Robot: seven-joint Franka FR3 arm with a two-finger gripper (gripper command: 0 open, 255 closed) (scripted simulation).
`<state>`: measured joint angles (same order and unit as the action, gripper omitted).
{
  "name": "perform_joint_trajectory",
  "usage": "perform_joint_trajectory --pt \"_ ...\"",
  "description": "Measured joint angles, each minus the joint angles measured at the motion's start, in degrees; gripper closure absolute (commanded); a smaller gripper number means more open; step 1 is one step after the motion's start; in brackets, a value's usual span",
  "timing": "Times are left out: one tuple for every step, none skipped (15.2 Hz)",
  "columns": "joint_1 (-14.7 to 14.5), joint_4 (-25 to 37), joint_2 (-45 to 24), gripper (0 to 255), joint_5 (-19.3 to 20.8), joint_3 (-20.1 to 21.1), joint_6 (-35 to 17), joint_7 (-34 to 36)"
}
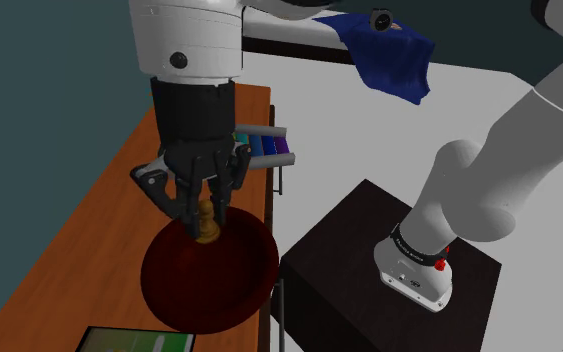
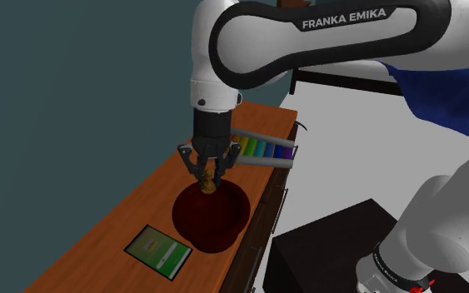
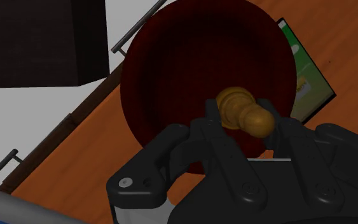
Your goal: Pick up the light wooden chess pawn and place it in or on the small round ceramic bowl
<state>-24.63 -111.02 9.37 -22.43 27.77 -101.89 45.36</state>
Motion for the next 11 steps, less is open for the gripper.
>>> perform_joint_trajectory --pt "-0.2 -0.5 0.2 255 -0.2 0.2 -0.5 0.2" --pt "-0.2 -1.5 0.3 255 -0.3 0.3 -1.2 0.0" --pt "-0.3 -2.0 0.2 255 -0.3 0.4 -1.8 0.0" --pt "-0.4 -2.9 0.3 255 -0.5 0.5 -2.7 -0.2" --pt "-0.4 -3.5 0.2 255 -0.5 0.6 -3.4 -0.4" --pt "-0.5 -4.2 0.0 255 -0.6 0.7 -4.3 -0.5" --pt "-0.5 -5.1 0.1 255 -0.7 0.8 -5.0 -0.8" --pt "-0.5 -5.8 0.1 255 -0.8 0.8 -5.7 -1.1" --pt "-0.5 -6.3 0.0 255 -0.8 0.8 -6.3 -1.3" --pt "-0.6 -6.9 -0.3 255 -0.8 0.9 -7.1 -1.4" --pt "-0.6 -7.3 -0.3 255 -0.9 1.0 -7.5 -1.5"
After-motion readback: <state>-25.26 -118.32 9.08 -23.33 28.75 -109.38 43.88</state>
